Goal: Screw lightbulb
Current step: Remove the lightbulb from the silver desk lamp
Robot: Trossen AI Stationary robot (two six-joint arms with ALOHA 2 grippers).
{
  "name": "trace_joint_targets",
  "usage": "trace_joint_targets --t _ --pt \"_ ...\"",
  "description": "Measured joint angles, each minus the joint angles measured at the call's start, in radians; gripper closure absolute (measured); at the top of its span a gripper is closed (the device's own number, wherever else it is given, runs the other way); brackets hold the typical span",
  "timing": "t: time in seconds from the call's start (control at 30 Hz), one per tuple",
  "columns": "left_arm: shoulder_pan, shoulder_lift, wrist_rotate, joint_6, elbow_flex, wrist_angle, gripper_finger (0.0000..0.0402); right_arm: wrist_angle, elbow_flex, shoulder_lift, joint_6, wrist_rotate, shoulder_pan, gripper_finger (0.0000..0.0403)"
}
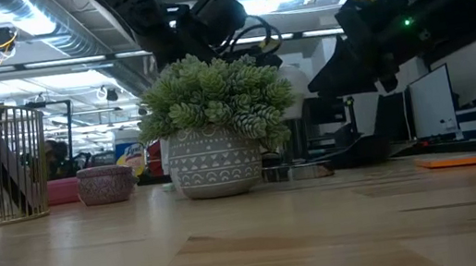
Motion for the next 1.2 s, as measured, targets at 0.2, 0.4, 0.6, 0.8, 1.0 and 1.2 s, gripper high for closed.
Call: trace_joint_targets --t 0.2,0.4,0.6,0.8,1.0,1.2 --pt "0.007 -0.005 0.002 0.004 0.0 -0.012 0.04 -0.002 0.0 0.0 0.006 -0.008 -0.001 0.0217" --pt "0.024 -0.077 -0.02 0.03 -0.002 -0.077 0.04 -0.005 -0.001 0.0 0.008 -0.008 -0.001 0.0217" --pt "0.029 -0.162 -0.043 0.084 -0.002 -0.139 0.04 -0.01 -0.001 0.001 0.009 -0.009 -0.002 0.0217" --pt "0.019 -0.189 -0.037 0.159 -0.002 -0.128 0.04 0.043 -0.002 0.001 0.0 -0.067 -0.002 0.0217" --pt "0.012 -0.179 0.044 0.159 -0.002 -0.142 0.04 0.063 -0.002 0.001 -0.045 -0.086 -0.002 0.0217" --pt "-0.026 -0.178 0.051 0.185 -0.002 -0.142 0.04 0.064 -0.001 0.001 -0.048 -0.058 -0.002 0.0217"
